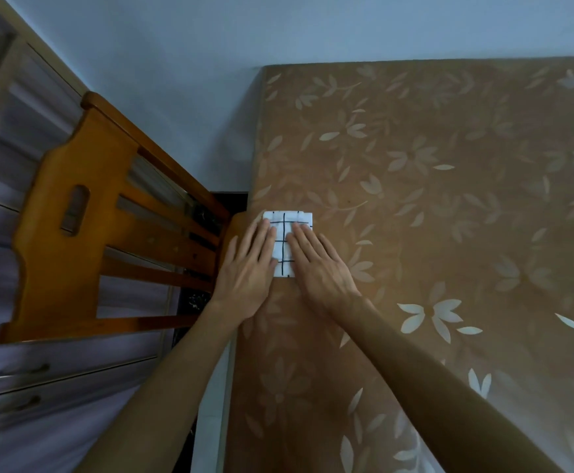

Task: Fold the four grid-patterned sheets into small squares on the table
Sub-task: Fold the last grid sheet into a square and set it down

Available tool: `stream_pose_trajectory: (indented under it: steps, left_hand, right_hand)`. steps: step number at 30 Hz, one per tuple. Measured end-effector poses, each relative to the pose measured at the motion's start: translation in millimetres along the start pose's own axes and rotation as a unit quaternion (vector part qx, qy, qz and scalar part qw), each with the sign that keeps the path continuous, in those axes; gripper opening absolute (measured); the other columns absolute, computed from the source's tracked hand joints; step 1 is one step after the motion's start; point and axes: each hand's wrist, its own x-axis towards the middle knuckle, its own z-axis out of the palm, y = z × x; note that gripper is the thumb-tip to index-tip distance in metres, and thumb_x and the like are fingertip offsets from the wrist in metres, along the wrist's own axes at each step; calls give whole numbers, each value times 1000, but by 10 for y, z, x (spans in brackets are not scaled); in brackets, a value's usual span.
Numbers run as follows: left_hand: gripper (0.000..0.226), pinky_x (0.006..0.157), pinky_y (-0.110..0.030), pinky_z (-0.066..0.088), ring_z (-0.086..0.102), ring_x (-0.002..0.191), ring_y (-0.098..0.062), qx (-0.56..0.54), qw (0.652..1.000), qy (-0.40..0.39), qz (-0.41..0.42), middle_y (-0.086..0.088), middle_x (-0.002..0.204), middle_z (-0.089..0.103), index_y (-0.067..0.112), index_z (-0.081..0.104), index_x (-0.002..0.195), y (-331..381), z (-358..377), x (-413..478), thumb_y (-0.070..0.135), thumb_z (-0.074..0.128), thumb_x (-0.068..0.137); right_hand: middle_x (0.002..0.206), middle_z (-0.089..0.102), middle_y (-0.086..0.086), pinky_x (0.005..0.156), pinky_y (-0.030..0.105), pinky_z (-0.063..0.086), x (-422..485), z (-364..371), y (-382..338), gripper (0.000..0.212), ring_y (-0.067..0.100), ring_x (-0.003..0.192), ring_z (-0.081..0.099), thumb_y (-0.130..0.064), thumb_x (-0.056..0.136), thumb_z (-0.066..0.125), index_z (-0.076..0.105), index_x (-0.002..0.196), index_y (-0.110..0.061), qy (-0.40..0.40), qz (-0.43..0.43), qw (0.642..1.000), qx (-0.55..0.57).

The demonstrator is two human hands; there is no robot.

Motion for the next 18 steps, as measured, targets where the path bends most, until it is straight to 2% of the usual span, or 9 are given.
stream_pose_trajectory:
  steps: [3,5,8,11,13,16,18]
  left_hand:
    - [61,121,-47,23,13,154,-28,5,1000,-10,1,-11,167,9,10,10,158,-101,-9,135,36,27,105]
    - [67,122,-47,20,9,154,-29,-6,1000,-17,8,-13,167,5,10,7,159,-129,-20,166,34,36,103]
    - [61,122,-46,24,13,154,-29,-40,999,-6,17,-14,167,7,9,13,159,-123,-32,133,33,30,104]
    - [58,120,-47,27,13,154,-27,-54,997,2,49,-13,166,13,10,21,158,-58,-21,88,34,20,105]
    - [58,120,-47,27,13,154,-28,-45,997,7,54,-13,166,15,11,23,157,-20,-30,79,35,20,104]
    - [58,120,-47,27,16,153,-28,-34,999,7,40,-14,165,18,12,24,157,-24,-30,82,36,22,104]
    - [60,120,-48,28,18,153,-29,-24,999,-2,30,-15,165,18,11,22,157,-59,-43,85,36,23,103]
  right_hand:
    - [163,20,14,124,41,13,180,11,-12,65,25,152,14,-30,98,7,25,154,-2,-8,7,1000,12]
    - [164,13,14,125,42,11,233,-5,-27,69,25,153,7,-32,95,1,19,155,-2,-16,6,1000,24]
    - [164,14,17,124,45,17,173,-76,-69,62,29,153,10,-30,100,14,23,154,-1,4,14,999,38]
    - [159,26,21,121,46,23,38,-93,-92,59,34,150,22,-34,101,24,35,149,0,63,100,991,69]
    - [159,29,21,120,48,26,-23,-46,-108,59,35,149,23,-31,102,23,33,150,2,54,137,987,60]
    - [159,28,22,122,46,20,-11,48,-121,58,34,150,22,-22,100,24,30,150,5,34,135,990,26]
    - [159,28,21,121,43,14,64,52,-155,55,32,150,21,-18,101,32,29,151,4,33,123,992,15]
